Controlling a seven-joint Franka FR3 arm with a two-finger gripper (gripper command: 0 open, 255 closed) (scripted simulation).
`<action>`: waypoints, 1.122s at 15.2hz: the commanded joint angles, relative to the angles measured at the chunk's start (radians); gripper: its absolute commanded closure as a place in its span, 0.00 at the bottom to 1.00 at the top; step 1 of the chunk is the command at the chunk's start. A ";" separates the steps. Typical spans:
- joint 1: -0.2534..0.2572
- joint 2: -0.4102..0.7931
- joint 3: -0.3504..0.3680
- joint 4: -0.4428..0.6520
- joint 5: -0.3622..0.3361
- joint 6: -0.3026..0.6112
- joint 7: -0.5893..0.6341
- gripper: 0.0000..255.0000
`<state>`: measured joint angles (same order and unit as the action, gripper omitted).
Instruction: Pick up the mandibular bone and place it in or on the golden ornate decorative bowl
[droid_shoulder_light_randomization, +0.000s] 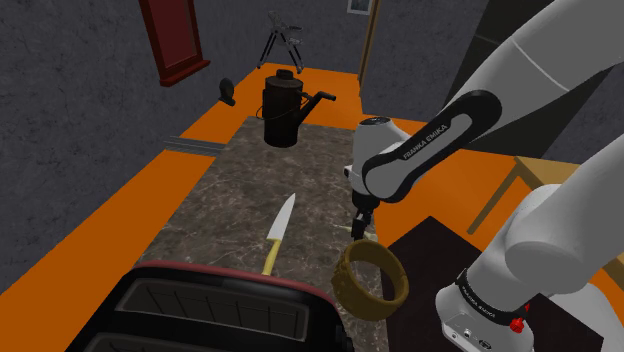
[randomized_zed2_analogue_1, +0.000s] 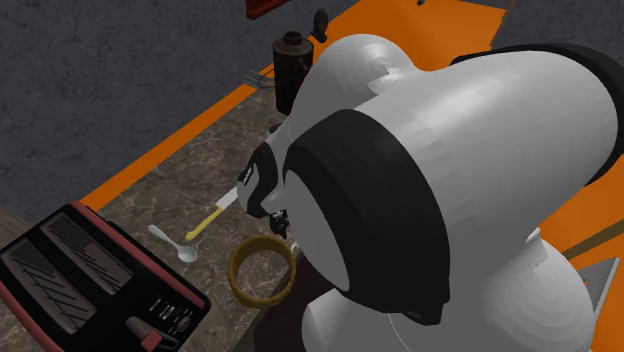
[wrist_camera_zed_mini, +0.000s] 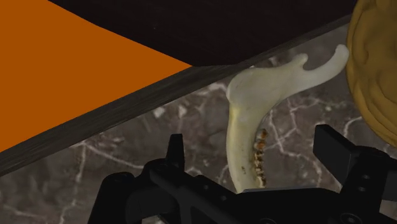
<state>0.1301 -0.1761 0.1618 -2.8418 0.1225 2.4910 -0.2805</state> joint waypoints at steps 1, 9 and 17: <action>0.000 0.001 0.000 0.000 0.000 0.002 0.000 0.00; 0.000 0.009 0.001 0.001 0.000 0.009 0.002 1.00; 0.003 -0.069 -0.004 0.007 0.003 -0.076 -0.001 1.00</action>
<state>0.1338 -0.2282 0.1593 -2.8361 0.1258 2.4353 -0.2795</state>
